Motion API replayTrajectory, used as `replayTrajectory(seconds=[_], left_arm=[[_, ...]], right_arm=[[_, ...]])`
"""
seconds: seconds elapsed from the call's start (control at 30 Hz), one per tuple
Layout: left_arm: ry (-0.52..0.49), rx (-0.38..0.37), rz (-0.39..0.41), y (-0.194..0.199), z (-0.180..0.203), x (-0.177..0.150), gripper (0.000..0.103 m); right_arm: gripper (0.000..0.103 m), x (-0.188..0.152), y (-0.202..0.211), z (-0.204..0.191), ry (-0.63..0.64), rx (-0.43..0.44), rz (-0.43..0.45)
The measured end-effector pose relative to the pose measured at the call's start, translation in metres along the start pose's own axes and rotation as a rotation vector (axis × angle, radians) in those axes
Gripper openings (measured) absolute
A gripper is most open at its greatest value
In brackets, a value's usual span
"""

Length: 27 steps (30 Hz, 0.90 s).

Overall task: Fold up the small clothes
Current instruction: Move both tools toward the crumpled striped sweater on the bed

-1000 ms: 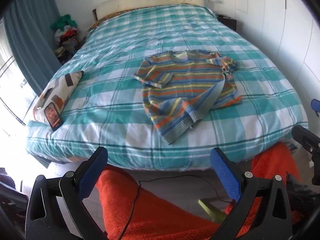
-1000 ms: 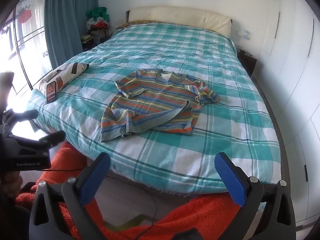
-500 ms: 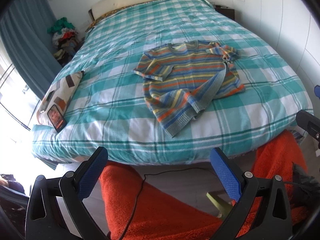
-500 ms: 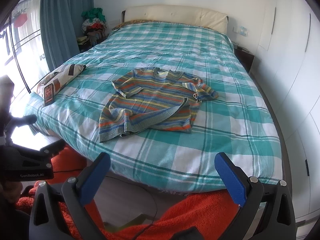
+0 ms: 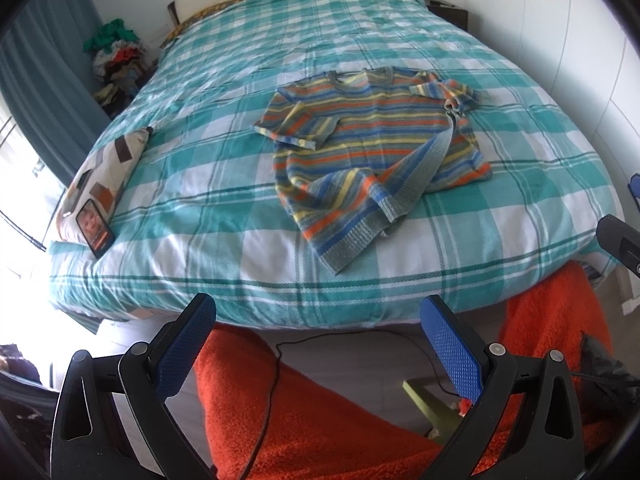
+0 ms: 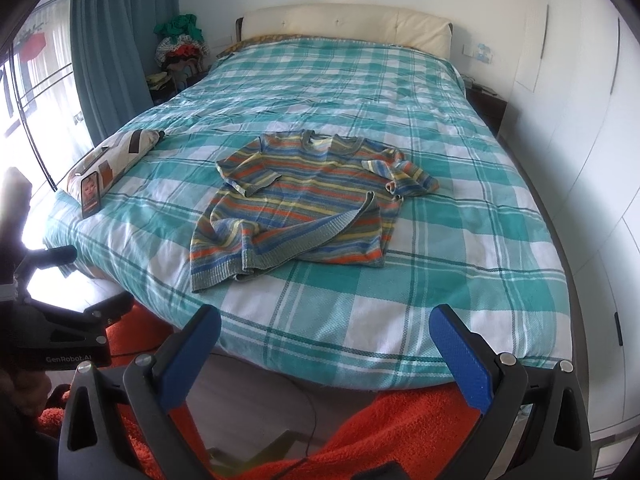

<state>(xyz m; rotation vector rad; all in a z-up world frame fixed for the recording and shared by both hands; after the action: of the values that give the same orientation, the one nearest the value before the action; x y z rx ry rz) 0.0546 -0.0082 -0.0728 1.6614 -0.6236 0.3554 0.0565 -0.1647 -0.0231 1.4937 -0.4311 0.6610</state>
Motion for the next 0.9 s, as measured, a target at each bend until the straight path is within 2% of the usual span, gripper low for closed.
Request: replayTrajectory(seconds=[0.37, 0.5, 0.7, 0.9], left_arm=[[-0.008, 0.005, -0.014, -0.007, 0.003, 0.001, 0.102], [-0.004, -0.004, -0.016, -0.009, 0.001, 0.002, 0.102], [0.086, -0.064, -0.032, -0.016, -0.016, -0.001, 0.102], [0.195, -0.119, -0.042, -0.021, -0.036, -0.004, 0.102]], right_arm=[[0.103, 0.001, -0.01, 0.001, 0.0, 0.0, -0.018], [0.103, 0.001, -0.012, 0.002, 0.008, -0.025, -0.024], [0.103, 0.004, -0.006, 0.007, 0.009, -0.057, 0.006], [0.103, 0.005, -0.007, 0.013, -0.032, -0.039, 0.009]])
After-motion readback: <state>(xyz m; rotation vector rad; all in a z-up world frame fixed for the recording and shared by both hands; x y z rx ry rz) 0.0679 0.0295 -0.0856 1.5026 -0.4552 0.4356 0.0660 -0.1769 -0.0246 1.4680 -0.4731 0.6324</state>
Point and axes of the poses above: each gripper's, at about its wrist camera, not at the fingertips, and y roughly against the way its jaws point, z to its right, x to its top, the point moved 4 cm from there along -y, roughly the way its jaws point, and after that the axes turned 4 degrees about z, right-handed, at the moved point
